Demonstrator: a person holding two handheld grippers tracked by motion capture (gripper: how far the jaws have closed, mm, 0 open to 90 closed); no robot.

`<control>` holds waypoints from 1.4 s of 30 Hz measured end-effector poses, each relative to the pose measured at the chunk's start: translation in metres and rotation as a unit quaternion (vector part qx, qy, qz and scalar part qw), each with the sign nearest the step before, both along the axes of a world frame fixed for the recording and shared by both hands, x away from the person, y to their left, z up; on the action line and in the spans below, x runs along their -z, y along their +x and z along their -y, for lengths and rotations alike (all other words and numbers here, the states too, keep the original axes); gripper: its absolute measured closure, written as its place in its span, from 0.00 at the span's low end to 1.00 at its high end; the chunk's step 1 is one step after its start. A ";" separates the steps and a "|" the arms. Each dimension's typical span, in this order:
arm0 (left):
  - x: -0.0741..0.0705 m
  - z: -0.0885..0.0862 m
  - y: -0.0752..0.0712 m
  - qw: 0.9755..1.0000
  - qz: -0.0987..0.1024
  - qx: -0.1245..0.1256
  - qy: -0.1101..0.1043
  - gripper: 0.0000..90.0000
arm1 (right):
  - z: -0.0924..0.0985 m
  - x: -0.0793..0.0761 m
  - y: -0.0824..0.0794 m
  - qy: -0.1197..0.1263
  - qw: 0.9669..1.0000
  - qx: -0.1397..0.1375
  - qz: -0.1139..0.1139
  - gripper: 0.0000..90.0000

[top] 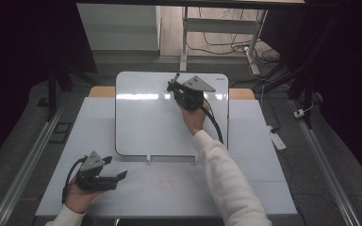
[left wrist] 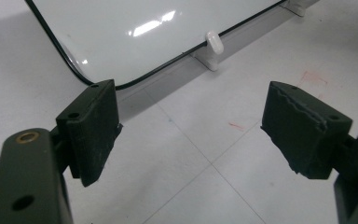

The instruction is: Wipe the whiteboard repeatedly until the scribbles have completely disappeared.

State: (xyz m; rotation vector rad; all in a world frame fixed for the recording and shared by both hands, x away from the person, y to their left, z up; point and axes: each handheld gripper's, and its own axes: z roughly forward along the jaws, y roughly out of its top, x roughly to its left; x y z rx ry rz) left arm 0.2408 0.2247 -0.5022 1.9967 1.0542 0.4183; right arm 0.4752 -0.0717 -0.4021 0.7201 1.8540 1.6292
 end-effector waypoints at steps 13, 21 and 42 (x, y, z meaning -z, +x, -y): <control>0.001 0.001 0.001 1.000 -0.002 -0.001 0.001 0.22 | -0.006 0.003 -0.005 -0.011 1.000 0.000 0.011 0.90; 0.001 0.000 0.001 1.000 -0.001 -0.002 0.000 0.22 | -0.010 0.006 -0.007 -0.023 1.000 -0.003 0.018 0.90; 0.000 0.000 0.001 1.000 -0.001 -0.002 0.001 0.22 | -0.002 0.002 -0.004 -0.020 1.000 0.002 0.014 0.90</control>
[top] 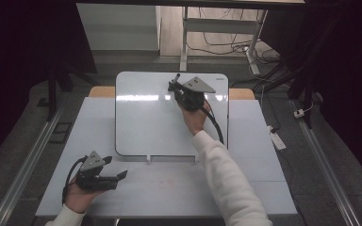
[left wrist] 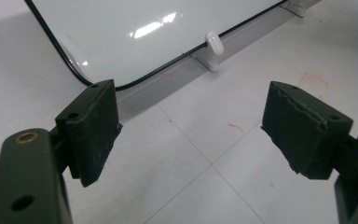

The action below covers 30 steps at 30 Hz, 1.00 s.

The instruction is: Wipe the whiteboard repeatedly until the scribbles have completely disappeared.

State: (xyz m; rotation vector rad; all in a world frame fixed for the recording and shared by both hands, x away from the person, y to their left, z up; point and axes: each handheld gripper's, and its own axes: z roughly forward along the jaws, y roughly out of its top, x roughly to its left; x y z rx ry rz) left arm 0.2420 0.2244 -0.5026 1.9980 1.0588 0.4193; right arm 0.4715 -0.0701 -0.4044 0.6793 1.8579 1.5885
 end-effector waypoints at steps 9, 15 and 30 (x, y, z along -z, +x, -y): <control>0.000 0.000 0.000 1.000 0.000 0.001 0.000 0.22 | 0.015 -0.002 -0.004 -0.007 1.000 0.013 0.002 0.90; -0.001 0.000 -0.001 1.000 0.002 0.000 -0.001 0.22 | 0.033 -0.004 0.001 0.027 0.999 0.039 -0.008 0.90; 0.000 0.001 0.000 1.000 0.001 0.001 0.001 0.22 | 0.010 0.004 -0.005 0.005 1.000 0.006 -0.003 0.90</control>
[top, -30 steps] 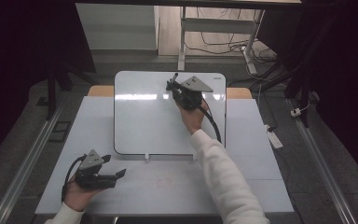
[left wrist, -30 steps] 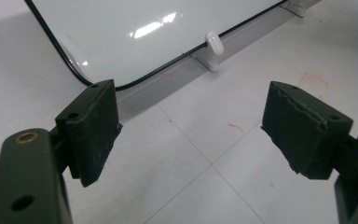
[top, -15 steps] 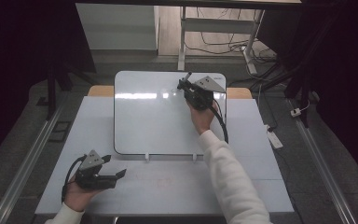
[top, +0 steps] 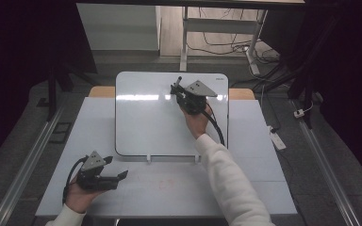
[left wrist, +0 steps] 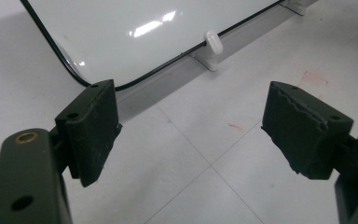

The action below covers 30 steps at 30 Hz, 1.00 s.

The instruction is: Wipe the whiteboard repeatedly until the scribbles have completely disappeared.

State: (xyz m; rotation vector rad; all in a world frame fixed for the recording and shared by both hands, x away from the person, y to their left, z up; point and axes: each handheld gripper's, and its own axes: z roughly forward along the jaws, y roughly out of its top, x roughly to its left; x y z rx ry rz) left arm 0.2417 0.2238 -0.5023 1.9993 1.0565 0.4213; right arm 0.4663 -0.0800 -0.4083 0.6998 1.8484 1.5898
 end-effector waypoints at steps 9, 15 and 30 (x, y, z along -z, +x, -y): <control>0.000 0.000 0.000 1.000 0.000 0.001 0.000 0.22 | -0.005 0.001 -0.002 -0.008 1.000 0.002 0.008 0.90; 0.000 -0.001 0.000 1.000 0.001 0.000 -0.003 0.22 | 0.014 -0.003 -0.001 0.002 0.999 0.038 0.011 0.90; 0.000 0.000 0.000 1.000 0.000 0.000 -0.001 0.22 | 0.034 -0.003 -0.003 0.008 0.998 0.059 0.006 0.90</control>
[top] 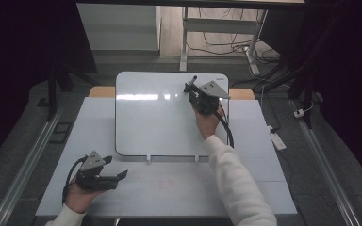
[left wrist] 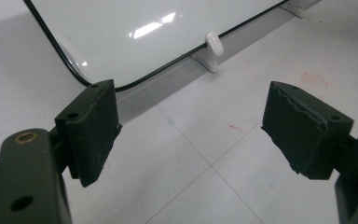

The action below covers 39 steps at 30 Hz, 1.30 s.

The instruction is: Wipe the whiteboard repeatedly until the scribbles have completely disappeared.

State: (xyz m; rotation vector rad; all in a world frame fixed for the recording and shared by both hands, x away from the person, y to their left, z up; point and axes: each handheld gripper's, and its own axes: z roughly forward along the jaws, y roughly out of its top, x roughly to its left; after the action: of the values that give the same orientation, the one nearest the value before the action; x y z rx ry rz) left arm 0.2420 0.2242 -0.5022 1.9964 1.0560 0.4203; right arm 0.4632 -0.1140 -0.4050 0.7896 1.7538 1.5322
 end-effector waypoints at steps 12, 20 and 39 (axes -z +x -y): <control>0.000 0.000 0.001 1.000 -0.001 0.000 0.001 0.21 | -0.007 0.002 0.000 0.006 1.000 -0.008 -0.002 0.90; 0.000 -0.002 -0.001 1.000 0.001 -0.002 -0.001 0.21 | -0.040 0.000 0.004 -0.015 0.999 -0.031 0.008 0.90; -0.004 0.010 0.002 1.000 0.009 0.003 0.001 0.21 | 0.039 0.003 -0.070 0.012 0.989 -0.130 -0.065 0.89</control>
State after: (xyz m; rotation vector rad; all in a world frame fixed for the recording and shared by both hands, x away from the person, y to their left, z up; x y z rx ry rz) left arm 0.2442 0.2147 -0.4979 1.9938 1.0392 0.4354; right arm 0.3932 -0.1529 -0.4079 0.7069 2.0008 1.7077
